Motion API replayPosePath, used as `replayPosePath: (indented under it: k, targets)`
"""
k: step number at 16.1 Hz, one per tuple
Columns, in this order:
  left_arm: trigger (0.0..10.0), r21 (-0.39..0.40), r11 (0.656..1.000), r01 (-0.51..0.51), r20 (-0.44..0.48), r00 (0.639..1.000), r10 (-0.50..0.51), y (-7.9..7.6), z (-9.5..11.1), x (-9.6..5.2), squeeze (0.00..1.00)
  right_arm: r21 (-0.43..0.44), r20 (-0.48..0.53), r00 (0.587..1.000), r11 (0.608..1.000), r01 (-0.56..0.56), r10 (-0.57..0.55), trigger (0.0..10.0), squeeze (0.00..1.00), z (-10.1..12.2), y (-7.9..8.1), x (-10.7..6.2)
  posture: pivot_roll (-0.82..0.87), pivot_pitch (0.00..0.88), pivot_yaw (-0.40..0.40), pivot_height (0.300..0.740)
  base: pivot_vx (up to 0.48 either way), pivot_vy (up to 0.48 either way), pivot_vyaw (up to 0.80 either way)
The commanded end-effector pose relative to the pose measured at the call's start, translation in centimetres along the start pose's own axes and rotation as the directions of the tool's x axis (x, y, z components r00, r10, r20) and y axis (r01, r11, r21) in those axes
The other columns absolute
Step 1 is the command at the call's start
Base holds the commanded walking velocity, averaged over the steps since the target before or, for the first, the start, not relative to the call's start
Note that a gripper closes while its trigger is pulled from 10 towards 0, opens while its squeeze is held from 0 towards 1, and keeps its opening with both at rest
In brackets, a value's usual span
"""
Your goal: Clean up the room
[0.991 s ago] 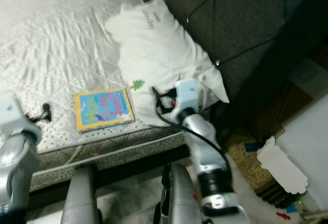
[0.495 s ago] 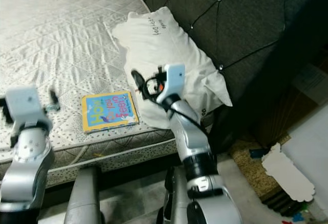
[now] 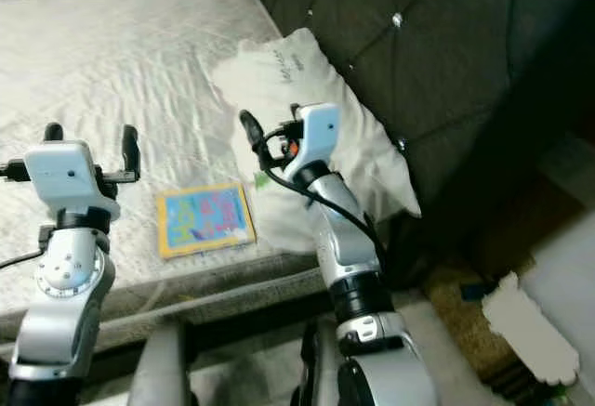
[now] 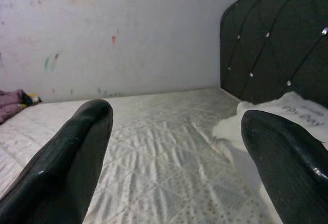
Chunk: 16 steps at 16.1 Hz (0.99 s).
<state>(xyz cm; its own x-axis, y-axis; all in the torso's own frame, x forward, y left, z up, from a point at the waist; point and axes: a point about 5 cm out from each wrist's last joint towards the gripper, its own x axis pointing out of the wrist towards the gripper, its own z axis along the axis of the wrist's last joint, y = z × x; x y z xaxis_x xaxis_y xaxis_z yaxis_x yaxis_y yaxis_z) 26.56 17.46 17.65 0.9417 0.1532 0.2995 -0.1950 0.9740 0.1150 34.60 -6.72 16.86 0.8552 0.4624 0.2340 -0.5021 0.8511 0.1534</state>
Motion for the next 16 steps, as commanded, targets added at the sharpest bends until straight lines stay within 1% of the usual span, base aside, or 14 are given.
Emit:
replayPosePath:
  k: [1,2,3,4,5,6,7,10,12,13,14,15,16]
  targets:
    - [10.0,-0.007,1.0,0.017,0.018,1.0,-0.017,0.0,0.1,-0.2,0.0,-0.023,0.009,1.0,1.0,0.005,-0.005,10.0,0.0,0.1,-0.2,-0.2,0.1,0.0,-0.041,0.689,0.0,0.0,0.0]
    - [10.0,0.012,1.0,0.021,0.008,1.0,-0.021,0.1,-0.5,-0.8,0.0,-0.034,0.001,1.0,0.999,0.017,-0.017,10.0,0.0,-0.2,-0.7,-0.7,0.1,0.0,-0.038,0.703,0.0,0.0,0.0]
    - [10.0,-0.003,0.999,0.051,0.001,0.999,-0.051,0.2,-0.9,-1.2,0.0,-0.047,-0.007,1.0,0.999,0.028,-0.028,10.0,0.0,-0.5,-1.2,-1.2,0.1,0.0,-0.038,0.713,0.0,0.0,0.0]
    - [10.0,0.008,0.998,0.058,-0.009,0.998,-0.058,0.2,-1.3,-1.6,0.0,-0.054,-0.015,0.999,0.998,0.039,-0.04,10.0,0.0,-0.7,-1.6,-1.6,0.11,0.0,-0.036,0.723,0.0,0.0,0.0]
    - [10.0,0.032,0.998,0.059,-0.013,0.998,-0.059,0.4,-1.6,-1.8,0.0,-0.063,-0.022,0.998,0.997,0.05,-0.052,10.0,0.0,-1.0,-2.2,-2.0,0.11,0.0,-0.033,0.733,0.0,0.0,0.0]
    - [10.0,0.032,0.997,0.063,-0.017,0.998,-0.063,0.6,-2.0,-1.8,0.0,-0.075,-0.027,0.998,0.995,0.062,-0.064,10.0,0.0,-1.0,-2.7,-2.3,0.11,0.0,-0.029,0.74,0.0,0.0,0.0]
    - [10.0,0.048,0.998,0.045,-0.037,0.998,-0.043,1.2,-2.8,-1.8,0.0,-0.091,-0.033,0.996,0.992,0.086,-0.089,10.0,0.0,-1.1,-3.4,-2.8,0.1,0.0,-0.027,0.74,0.0,0.0,0.0]
    - [10.0,0.045,0.998,0.049,-0.099,0.994,-0.044,1.8,-4.1,-2.5,0.0,-0.107,-0.056,0.989,0.985,0.133,-0.139,10.0,0.0,-1.7,-4.0,-3.6,0.11,0.0,-0.031,0.74,0.0,0.0,0.0]
    - [10.0,0.09,0.993,0.074,-0.118,0.991,-0.063,2.0,-4.4,-2.7,0.0,-0.154,-0.117,0.977,0.975,0.158,-0.177,10.0,0.0,-2.6,-4.2,-4.1,0.12,0.0,-0.039,0.74,0.0,0.0,0.0]
    - [10.0,0.109,0.991,0.078,-0.148,0.987,-0.061,2.0,-4.8,-2.9,0.0,-0.187,-0.144,0.972,0.97,0.156,-0.185,10.0,0.0,-3.1,-4.2,-4.5,0.12,0.0,-0.038,0.74,0.0,0.0,0.0]
    - [10.0,0.115,0.99,0.08,-0.156,0.986,-0.061,1.9,-4.9,-3.0,0.0,-0.199,-0.144,0.973,0.969,0.148,-0.178,10.0,0.0,-3.1,-4.2,-4.6,0.12,0.0,-0.037,0.74,0.0,0.0,0.0]
    - [10.0,0.124,0.989,0.079,-0.157,0.986,-0.059,1.6,-5.0,-3.1,0.0,-0.254,-0.136,0.976,0.958,0.134,-0.172,10.0,0.0,-2.8,-4.2,-5.0,0.12,0.0,-0.038,0.74,0.0,0.0,0.0]
    - [10.0,0.058,0.987,0.149,-0.215,0.968,-0.133,1.1,-5.5,-3.7,0.0,-0.279,-0.154,0.963,0.945,0.172,-0.221,10.0,0.0,-3.0,-4.5,-5.6,0.1,0.0,-0.033,0.74,0.0,0.0,0.0]
